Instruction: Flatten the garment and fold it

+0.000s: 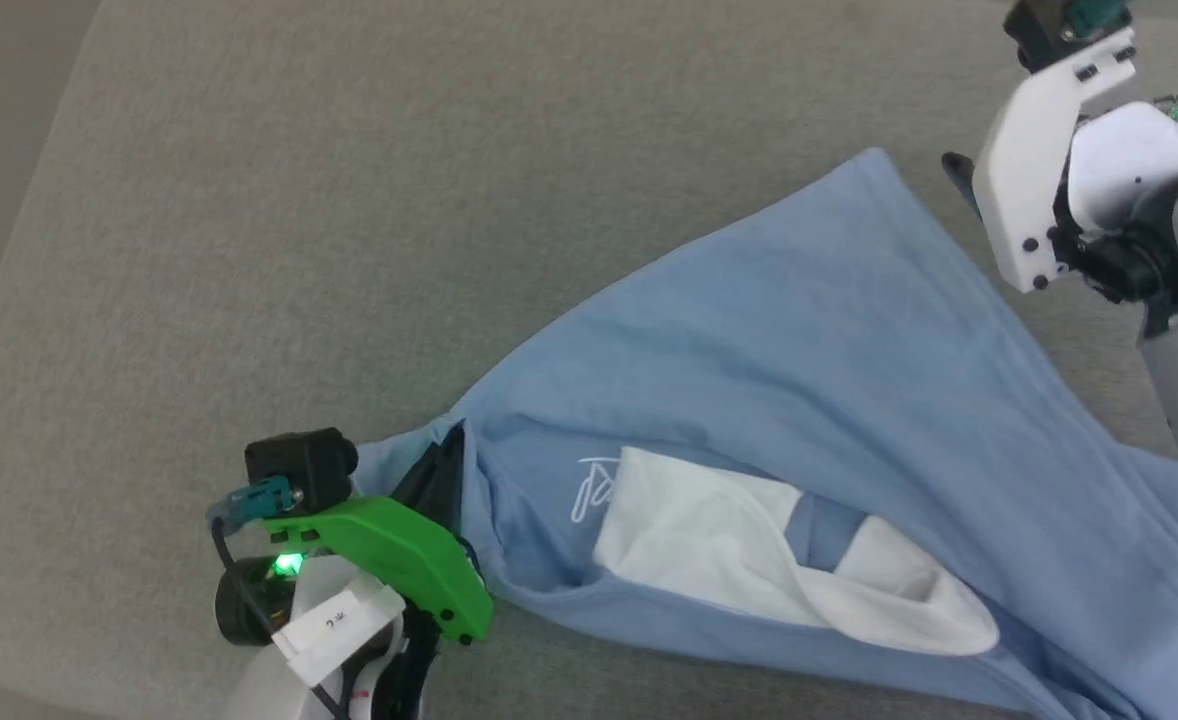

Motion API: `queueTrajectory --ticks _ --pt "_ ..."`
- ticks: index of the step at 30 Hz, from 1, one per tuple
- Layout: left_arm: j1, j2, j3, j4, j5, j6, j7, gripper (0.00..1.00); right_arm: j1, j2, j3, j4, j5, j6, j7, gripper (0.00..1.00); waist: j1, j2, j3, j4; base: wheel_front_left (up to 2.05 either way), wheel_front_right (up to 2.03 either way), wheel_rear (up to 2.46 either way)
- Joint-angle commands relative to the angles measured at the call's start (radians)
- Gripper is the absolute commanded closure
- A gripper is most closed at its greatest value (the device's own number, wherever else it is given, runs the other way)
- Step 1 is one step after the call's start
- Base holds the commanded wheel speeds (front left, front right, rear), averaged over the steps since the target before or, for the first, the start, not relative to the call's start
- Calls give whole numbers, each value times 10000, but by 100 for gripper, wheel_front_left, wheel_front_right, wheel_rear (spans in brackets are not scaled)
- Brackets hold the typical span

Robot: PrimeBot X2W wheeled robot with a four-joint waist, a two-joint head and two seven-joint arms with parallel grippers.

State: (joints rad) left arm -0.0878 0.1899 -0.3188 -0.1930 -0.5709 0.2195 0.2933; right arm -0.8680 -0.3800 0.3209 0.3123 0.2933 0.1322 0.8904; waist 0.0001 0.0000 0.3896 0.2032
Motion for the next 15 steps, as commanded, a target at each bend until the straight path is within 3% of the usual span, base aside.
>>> queueTrajectory --ticks 1,4,15 --pt "-203 -67 -10 54 76 -64 -108 100 -252 -40 192 60 -16 -15 340 0 -1 0 987 934 0 0 0" --pt "-255 -181 -60 222 19 -139 -272 100 -667 -202 844 119 85 -15 1203 0 -1 0 1262 1092 0 0 0" --pt "-501 -449 -233 815 -122 -361 -605 100 -827 -846 2443 205 915 -15 2687 0 -1 0 1584 1301 0 0 0"
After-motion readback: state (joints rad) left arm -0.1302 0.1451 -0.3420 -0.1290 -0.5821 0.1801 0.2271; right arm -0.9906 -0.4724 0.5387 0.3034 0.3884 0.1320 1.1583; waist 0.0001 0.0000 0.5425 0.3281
